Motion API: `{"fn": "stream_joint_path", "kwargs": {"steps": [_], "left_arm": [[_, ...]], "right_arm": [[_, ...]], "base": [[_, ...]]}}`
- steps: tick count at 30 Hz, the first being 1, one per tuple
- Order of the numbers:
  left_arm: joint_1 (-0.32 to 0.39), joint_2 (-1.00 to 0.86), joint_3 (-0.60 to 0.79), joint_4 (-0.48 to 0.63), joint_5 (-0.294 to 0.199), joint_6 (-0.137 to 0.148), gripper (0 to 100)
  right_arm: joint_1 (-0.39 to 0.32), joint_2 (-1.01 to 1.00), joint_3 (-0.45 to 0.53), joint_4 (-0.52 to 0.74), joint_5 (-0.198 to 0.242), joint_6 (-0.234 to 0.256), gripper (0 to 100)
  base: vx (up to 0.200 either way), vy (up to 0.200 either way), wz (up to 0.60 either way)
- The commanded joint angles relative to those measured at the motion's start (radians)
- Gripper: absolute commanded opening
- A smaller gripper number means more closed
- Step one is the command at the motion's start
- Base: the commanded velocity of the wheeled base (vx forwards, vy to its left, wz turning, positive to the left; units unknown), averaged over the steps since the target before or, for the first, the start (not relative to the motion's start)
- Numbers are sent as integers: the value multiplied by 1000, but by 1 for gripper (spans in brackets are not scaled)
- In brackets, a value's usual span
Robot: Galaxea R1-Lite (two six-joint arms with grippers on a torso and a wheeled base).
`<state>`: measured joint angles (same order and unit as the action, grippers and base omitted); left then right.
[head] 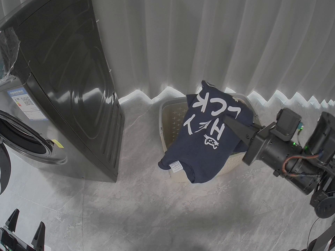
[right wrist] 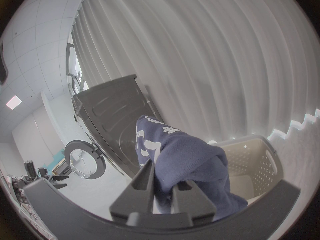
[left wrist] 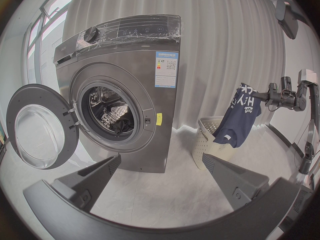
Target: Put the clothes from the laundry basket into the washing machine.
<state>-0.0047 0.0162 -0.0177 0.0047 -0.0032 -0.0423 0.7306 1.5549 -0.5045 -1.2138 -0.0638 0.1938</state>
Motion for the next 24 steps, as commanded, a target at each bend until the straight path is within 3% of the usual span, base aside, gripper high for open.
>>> {"fn": "stream_joint_path", "kwargs": {"steps": [1,12,21,24], "left_arm": [[0,-16,16,0,2,-4,100],[0,-16,16,0,2,-5,100],[0,-16,16,1,2,-7,100],[0,-16,16,1,2,-7,100]], "right_arm": [[-4,-111,7,10,1,-4,0],[-13,-101,24,7,-7,-10,0],[-13,-104,23,5,-7,-10,0],[-13,-101,17,5,-7,-10,0]], "base": [[-200,0,0],[-200,0,0],[0,0,0],[0,200,0]]}}
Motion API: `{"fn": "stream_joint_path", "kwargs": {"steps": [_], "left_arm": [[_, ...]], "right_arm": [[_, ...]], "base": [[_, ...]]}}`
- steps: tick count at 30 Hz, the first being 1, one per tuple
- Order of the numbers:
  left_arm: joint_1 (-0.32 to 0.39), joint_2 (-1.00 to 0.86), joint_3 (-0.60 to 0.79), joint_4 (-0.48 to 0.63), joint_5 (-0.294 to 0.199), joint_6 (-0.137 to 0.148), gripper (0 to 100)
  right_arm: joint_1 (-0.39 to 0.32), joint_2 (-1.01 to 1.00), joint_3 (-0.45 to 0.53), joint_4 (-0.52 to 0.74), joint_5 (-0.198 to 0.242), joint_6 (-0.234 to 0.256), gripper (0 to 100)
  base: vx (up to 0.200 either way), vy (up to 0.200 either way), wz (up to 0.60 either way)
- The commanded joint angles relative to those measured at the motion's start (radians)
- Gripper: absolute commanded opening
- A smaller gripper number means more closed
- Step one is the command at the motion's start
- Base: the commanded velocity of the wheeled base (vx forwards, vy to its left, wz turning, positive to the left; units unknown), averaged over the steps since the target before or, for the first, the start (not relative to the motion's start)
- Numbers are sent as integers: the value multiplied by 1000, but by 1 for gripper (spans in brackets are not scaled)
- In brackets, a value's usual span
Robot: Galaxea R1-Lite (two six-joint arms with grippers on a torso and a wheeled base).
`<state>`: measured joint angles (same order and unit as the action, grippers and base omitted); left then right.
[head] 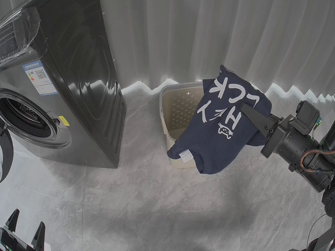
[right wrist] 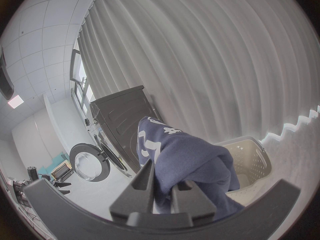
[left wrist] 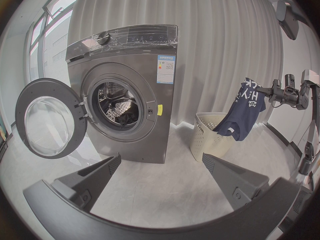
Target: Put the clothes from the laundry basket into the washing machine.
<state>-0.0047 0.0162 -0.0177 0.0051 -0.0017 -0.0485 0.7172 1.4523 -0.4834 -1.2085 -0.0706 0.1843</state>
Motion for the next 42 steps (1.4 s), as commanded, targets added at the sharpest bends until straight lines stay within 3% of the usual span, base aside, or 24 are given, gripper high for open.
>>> {"fn": "stream_joint_path", "kwargs": {"steps": [1,42], "left_arm": [[0,-16,16,1,0,-1,100],[0,-16,16,1,6,-7,100]], "right_arm": [[1,2,-4,0,0,0,0],[1,11,25,-6,0,1,0]], "base": [[0,200,0],[0,200,0]]}}
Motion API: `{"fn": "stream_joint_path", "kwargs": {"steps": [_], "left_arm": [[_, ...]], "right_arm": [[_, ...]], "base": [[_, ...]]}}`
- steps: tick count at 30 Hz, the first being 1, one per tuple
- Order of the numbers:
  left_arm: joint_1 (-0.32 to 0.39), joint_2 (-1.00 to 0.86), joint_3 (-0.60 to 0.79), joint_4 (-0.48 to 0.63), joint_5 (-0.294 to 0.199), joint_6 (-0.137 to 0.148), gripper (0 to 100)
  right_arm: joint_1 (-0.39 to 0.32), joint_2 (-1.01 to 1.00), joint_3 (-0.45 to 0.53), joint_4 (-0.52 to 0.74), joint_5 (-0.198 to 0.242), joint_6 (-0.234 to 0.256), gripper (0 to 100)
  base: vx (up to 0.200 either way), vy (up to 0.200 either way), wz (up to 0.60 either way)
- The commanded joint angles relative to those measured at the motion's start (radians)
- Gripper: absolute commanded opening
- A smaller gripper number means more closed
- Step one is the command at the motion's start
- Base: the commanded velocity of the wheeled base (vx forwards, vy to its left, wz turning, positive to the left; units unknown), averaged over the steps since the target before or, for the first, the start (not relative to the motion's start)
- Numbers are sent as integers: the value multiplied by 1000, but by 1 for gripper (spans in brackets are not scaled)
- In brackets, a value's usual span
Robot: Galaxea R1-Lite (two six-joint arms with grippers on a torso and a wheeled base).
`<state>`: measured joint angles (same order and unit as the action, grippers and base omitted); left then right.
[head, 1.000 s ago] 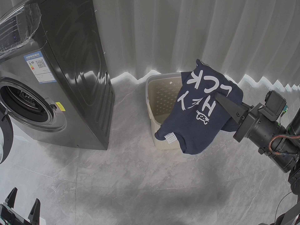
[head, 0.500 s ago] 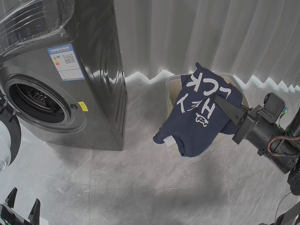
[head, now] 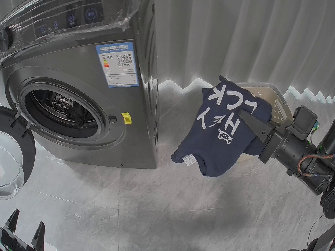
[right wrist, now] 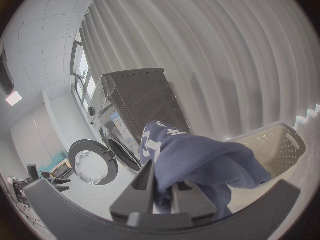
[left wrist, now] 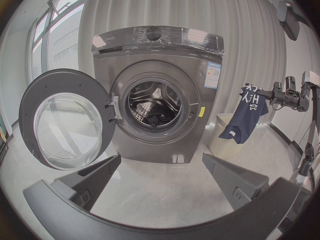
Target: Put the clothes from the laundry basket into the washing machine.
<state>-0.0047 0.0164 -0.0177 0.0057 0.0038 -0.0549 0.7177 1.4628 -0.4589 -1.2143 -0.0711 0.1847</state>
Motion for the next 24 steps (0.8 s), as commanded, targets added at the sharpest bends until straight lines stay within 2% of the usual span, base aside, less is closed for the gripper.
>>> {"fn": "stream_joint_path", "kwargs": {"steps": [1,20,24], "left_arm": [[0,-16,16,0,2,0,100],[0,-16,16,0,2,0,100],[0,-16,16,0,1,0,100]], "right_arm": [[0,1,-1,-2,1,1,0],[-1,1,-6,-5,1,-1,0],[-1,1,-6,-5,1,1,0]], "base": [[0,200,0],[0,200,0],[0,0,0]]}}
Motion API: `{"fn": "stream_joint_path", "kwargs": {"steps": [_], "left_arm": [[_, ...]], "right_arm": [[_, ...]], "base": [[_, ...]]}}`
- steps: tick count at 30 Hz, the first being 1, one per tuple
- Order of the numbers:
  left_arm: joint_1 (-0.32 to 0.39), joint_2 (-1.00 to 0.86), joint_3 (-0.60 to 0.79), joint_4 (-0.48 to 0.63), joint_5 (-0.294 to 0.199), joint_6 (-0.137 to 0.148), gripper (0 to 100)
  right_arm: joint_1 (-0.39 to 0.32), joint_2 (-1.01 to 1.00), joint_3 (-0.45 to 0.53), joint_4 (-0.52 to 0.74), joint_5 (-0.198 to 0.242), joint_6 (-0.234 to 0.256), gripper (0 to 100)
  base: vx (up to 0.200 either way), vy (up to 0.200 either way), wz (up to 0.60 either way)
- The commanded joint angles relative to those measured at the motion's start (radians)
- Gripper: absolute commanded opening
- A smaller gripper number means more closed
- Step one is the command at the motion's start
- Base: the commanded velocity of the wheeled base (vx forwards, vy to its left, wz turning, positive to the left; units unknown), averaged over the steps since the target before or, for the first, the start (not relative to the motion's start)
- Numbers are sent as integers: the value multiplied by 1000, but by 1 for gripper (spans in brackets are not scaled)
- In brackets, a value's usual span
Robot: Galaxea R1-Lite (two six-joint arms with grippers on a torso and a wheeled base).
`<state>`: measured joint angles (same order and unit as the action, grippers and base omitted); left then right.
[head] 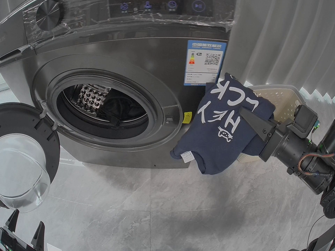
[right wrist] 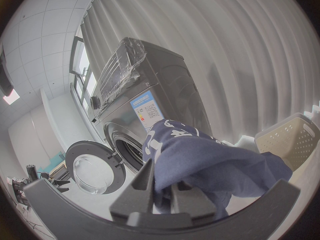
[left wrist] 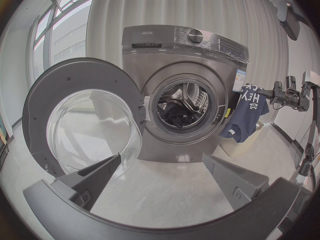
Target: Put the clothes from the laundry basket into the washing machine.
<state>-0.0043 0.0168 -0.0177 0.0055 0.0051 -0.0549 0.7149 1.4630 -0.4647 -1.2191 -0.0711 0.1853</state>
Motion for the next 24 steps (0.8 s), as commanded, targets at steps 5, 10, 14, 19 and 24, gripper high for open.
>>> {"fn": "stream_joint_path", "kwargs": {"steps": [5,10,14,19,24], "left_arm": [[0,-17,16,1,-1,1,100],[0,-17,16,1,-1,1,100],[0,-17,16,1,-1,1,100],[0,-17,16,1,-1,1,100],[0,-17,16,1,-1,1,100]], "right_arm": [[3,5,3,0,1,-1,0],[3,5,4,0,1,0,0],[3,5,4,0,1,0,0],[3,5,4,0,1,-1,0],[1,5,4,0,1,0,0]], "base": [[-80,0,0],[-200,0,0],[-200,0,0],[-200,0,0],[-200,0,0]]}}
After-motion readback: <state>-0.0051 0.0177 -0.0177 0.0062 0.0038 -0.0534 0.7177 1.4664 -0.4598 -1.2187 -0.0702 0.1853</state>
